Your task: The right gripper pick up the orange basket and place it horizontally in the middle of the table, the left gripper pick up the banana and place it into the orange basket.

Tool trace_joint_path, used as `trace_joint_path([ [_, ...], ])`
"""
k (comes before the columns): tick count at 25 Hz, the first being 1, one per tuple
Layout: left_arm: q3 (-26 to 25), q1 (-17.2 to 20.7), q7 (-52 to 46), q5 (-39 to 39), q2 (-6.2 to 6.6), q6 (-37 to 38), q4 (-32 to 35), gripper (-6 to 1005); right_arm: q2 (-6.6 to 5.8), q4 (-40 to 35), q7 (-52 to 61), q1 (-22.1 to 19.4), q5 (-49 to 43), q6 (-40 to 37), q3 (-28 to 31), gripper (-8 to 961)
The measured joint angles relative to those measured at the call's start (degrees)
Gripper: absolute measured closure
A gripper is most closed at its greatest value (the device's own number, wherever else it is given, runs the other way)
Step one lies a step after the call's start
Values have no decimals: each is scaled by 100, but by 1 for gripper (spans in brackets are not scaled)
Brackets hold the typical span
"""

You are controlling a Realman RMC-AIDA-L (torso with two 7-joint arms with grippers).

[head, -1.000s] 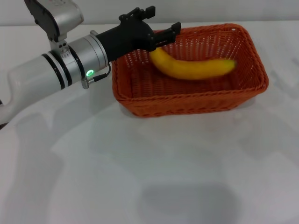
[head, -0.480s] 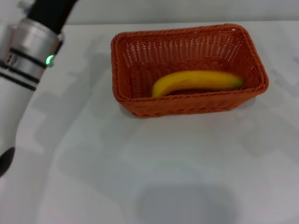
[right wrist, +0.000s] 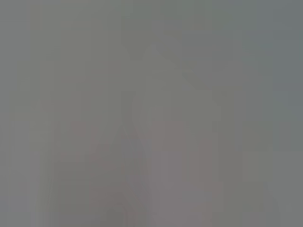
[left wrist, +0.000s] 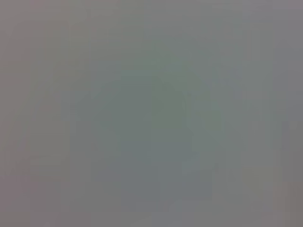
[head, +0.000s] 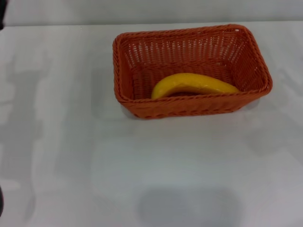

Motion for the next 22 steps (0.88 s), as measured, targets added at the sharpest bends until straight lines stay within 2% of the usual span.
trace_joint_path([
  [4, 1, 288, 218, -391, 3, -280, -9, 134, -2, 0, -19, -5, 83, 241, 3, 95],
  [9, 1, 615, 293, -463, 10, -645, -42, 135, -10, 0, -381, -12, 224, 791, 104, 96],
  [16, 1, 808, 303, -468, 17, -804, -118, 137, -3, 6, -1291, -56, 232, 1557, 810, 95],
  [22, 1, 825, 306, -454, 24, -1007, -118, 138, 13, 311, -2681, -96, 233, 1628, 1530, 96],
])
